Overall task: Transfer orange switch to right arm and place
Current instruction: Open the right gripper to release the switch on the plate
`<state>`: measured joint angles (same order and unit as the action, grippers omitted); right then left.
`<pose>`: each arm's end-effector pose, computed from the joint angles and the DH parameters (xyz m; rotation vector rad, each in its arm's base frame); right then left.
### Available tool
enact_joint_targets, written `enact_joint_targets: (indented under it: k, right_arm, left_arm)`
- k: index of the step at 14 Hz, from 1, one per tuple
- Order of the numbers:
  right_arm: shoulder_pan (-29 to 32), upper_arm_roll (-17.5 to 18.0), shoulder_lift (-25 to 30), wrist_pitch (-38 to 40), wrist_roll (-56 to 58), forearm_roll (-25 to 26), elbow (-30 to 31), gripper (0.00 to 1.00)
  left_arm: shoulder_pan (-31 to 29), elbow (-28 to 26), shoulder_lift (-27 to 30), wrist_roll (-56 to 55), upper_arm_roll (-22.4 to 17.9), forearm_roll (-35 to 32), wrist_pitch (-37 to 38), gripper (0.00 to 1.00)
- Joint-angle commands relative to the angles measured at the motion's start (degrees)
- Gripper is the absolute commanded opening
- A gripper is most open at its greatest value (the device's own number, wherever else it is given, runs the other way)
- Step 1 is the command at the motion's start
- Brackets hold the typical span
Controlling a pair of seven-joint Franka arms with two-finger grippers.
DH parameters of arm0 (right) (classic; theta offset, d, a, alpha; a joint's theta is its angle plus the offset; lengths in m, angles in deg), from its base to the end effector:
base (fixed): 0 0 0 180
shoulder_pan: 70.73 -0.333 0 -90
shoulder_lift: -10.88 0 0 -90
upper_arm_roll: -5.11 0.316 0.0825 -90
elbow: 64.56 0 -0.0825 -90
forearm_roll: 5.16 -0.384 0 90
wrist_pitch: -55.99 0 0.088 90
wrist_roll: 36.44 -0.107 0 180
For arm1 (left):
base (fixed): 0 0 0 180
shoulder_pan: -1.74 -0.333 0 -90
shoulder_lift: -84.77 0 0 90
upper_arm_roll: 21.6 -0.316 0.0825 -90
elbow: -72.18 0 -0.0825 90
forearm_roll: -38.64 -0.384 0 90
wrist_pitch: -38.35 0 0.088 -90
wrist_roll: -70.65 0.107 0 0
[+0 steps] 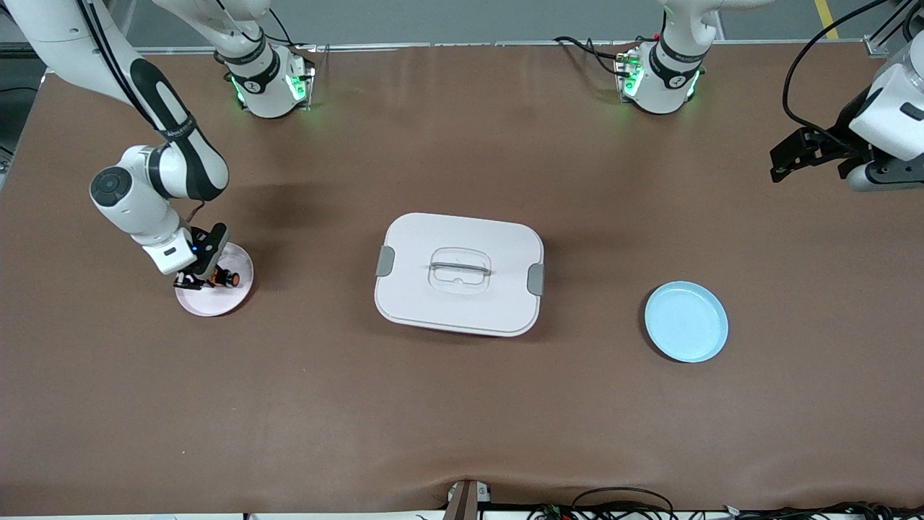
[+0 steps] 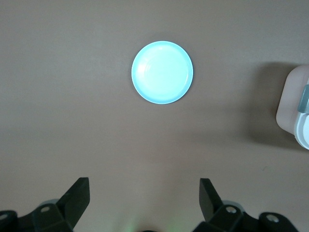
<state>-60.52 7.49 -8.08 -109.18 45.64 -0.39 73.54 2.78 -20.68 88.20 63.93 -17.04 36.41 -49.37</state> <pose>0.5044 -0.0637 0.1902 2.3436 1.9179 0.1380 0.5292 -0.0489 0.6301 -3.0945 -0.0321 0.0390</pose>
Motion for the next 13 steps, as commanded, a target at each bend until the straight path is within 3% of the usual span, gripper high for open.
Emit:
enact_joint_targets:
  k: [1, 5, 6, 7, 8, 13]
  right_arm:
    - [0.51, 0.34, -1.34, -0.41, 0.54, 1.12, -1.07, 0.0]
    - [0.51, 0.34, -1.43, -0.32, 0.45, 1.12, -1.33, 0.0]
    - [0.68, 0.34, -1.43, -0.32, -0.25, 0.94, -1.34, 0.07]
    - [0.77, 0.34, -1.43, -0.32, -0.25, 0.77, -1.34, 0.84]
    - [0.69, 0.34, -1.43, -0.23, -0.43, 0.68, -1.42, 1.0]
    - [0.6, 0.52, -0.12, 0.47, -0.34, 0.68, -1.77, 1.0]
  left_arm:
    - [0.27, -0.21, 0.44, 0.13, -0.17, 0.91, 0.27, 1.0]
    - [0.27, -0.21, 0.44, 0.13, -0.17, 0.91, 0.19, 1.0]
    - [0.36, -0.21, 0.35, 0.13, -0.17, 0.91, 0.1, 1.0]
    - [0.36, -0.21, 0.35, 0.13, -0.17, 0.91, 0.1, 1.0]
    - [0.45, -0.21, 0.35, 0.13, -0.17, 0.91, 0.1, 1.0]
    - [0.36, -0.21, 0.35, 0.13, -0.08, 0.91, 0.1, 1.0]
